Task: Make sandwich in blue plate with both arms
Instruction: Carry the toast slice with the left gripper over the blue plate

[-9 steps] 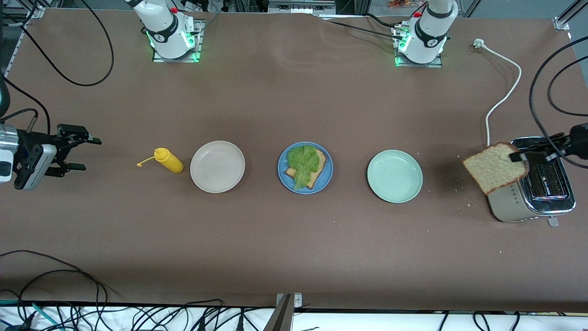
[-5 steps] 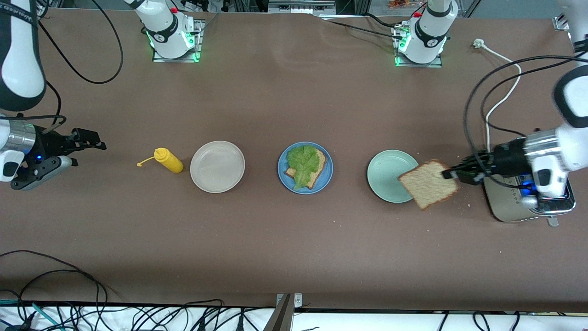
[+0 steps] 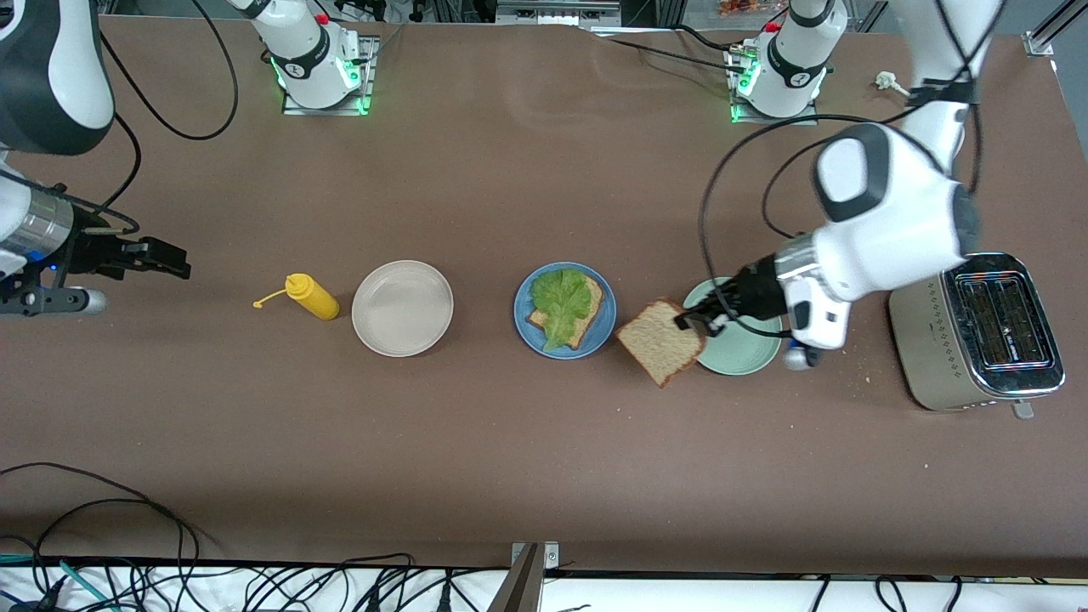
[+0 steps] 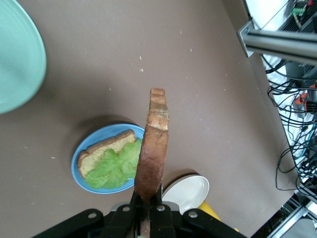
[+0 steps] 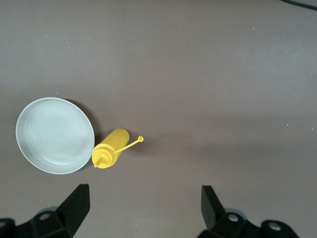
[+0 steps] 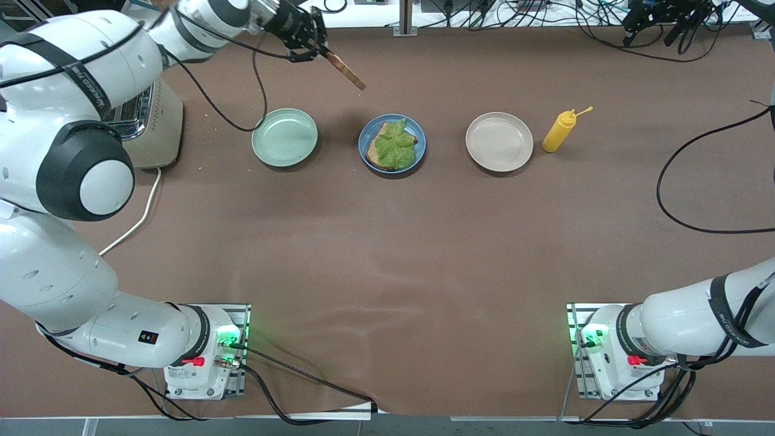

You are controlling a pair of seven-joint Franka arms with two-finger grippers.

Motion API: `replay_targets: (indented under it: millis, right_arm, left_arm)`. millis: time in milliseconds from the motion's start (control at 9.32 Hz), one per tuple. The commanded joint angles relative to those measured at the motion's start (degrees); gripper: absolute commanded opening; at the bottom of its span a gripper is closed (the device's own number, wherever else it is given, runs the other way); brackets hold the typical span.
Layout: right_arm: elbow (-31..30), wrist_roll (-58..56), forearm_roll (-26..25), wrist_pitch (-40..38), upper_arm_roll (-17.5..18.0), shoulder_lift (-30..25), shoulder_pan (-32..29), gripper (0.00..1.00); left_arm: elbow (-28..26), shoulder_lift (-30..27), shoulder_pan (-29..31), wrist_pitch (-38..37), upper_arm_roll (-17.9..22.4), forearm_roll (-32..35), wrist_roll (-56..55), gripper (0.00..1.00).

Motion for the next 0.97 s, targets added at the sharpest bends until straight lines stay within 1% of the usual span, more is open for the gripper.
replay_targets:
  millis: [0,107,215,322,429,644,859]
  right_arm:
    - [-12.33,2.68,-0.5,4.74,-1.14,-12.09,2.19,1.0]
    - [-14.96,1.73,-0.59,4.74,-1.14,-14.56,2.38,1.0]
    - [-14.55,0.24,-0.68,4.22,-1.23,-14.24,1.94,1.0]
    - [-12.98,-2.99,-1.11,4.22,-1.32,-13.02,1.59,1.0]
    - [-12.01,-4.42,-1.03,4.22,-3.58,-11.79,1.76,1.0]
    - [-10.86,-5.14,-0.59,4.13,-3.95,-10.73,1.94,1.0]
    - [-10.34,-4.87,-0.5,4.13,-3.95,-10.46,1.94,1.0]
  left_arm:
    - [-3.35,0.93,-7.11,9.66,0.75,-1.9,-4.78,0.0]
    - [-3.43,2.51,-9.4,13.08,0.75,-1.9,-6.37,0.0]
    - [-3.35,4.1,-11.68,16.77,0.83,-1.9,-8.48,0.0]
    - [-3.08,5.5,-12.75,20.37,0.75,-1.81,-10.06,0.0]
    - [-2.82,6.48,-13.89,21.02,0.75,-1.81,-10.08,0.0]
    - [-2.64,8.15,-15.91,23.91,0.75,-1.9,-10.52,0.0]
    - [-2.38,9.29,-16.97,24.45,0.75,-1.9,-10.52,0.0]
